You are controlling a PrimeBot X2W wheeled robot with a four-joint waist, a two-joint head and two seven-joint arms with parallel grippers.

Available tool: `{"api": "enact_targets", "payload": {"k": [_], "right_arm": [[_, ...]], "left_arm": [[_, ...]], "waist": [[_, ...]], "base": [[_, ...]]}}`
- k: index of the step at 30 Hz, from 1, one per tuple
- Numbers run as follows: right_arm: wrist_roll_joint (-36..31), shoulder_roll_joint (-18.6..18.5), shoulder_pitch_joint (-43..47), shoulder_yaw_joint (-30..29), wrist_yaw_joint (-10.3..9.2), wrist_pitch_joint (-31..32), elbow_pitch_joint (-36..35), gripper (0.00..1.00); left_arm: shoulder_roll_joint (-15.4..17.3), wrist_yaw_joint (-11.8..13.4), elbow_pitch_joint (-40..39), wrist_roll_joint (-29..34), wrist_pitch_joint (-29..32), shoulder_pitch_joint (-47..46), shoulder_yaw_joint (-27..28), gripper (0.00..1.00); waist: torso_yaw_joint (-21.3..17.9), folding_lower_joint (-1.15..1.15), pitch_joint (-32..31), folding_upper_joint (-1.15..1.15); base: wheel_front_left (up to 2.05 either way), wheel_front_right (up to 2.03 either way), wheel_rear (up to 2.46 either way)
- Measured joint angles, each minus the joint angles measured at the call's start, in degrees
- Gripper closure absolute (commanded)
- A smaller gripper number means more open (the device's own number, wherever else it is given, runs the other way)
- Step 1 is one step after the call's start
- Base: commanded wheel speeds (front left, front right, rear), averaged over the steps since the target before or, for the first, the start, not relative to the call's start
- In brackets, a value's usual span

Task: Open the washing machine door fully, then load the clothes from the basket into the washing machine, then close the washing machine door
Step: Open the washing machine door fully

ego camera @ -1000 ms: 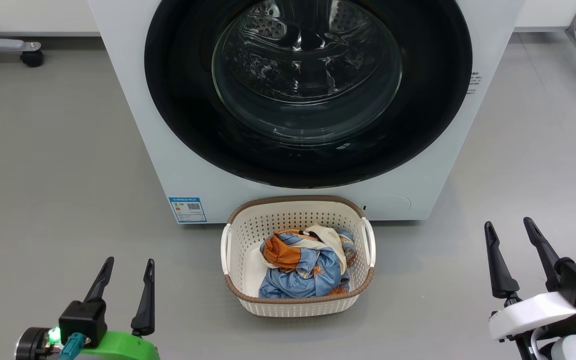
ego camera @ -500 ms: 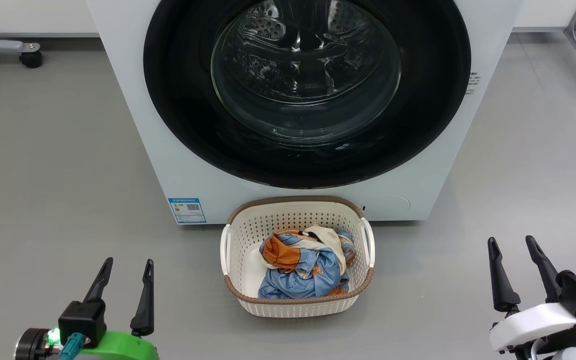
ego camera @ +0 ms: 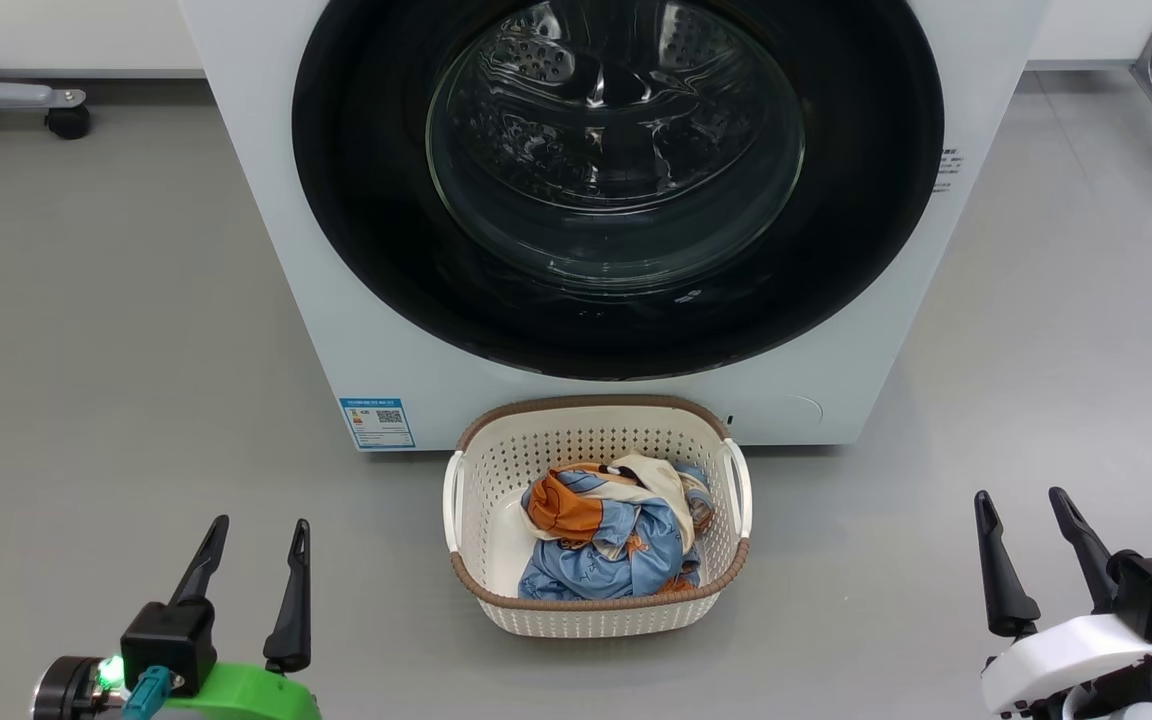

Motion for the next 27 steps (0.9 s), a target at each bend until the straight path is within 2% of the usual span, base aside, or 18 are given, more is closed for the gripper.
{"api": "enact_targets", "payload": {"k": [15, 27], "right_arm": [[0.09, -0.42, -0.04, 0.70, 0.00, 0.00, 0.73, 0.00], [0.54, -0.32, -0.04, 0.87, 0.00, 0.00, 0.77, 0.00]], "left_arm": [[-0.41, 0.00, -0.51, 0.00, 0.00, 0.00, 1.18, 0.00], [-0.77, 0.00, -1.40, -0.01, -0.14, 0.01, 1.45, 0.00]], "waist": [[0.23, 0.00, -0.42, 0.00], [-0.14, 0.00, -0.42, 0.00]], "base": [[-0.04, 0.13, -0.10], [0.19, 0.45, -0.64]]}}
